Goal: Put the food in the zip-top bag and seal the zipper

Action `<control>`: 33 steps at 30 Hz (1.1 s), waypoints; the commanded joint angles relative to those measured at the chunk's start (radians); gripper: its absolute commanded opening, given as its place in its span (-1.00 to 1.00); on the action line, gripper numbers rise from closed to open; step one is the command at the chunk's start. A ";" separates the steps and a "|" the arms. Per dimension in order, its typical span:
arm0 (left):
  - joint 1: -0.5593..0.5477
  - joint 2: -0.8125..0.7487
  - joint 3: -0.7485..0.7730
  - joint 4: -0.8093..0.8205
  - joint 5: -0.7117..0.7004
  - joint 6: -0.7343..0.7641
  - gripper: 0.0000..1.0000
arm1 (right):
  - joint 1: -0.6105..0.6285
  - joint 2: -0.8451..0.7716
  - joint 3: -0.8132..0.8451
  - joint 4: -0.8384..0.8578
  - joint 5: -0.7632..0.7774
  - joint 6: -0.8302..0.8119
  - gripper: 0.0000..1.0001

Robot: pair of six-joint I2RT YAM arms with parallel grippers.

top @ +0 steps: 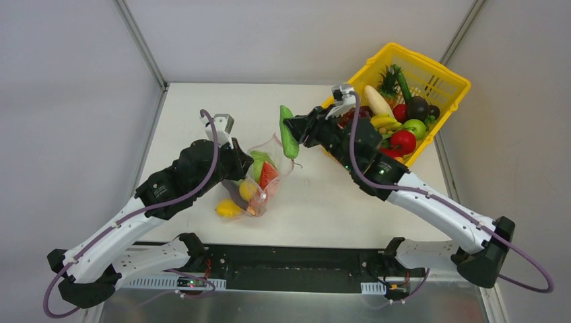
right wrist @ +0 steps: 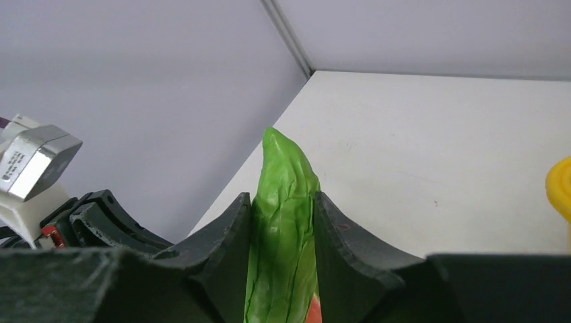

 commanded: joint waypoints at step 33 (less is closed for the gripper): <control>0.010 -0.052 0.002 0.110 -0.079 -0.021 -1.00 | 0.528 0.327 -0.086 0.641 0.887 -0.415 -0.02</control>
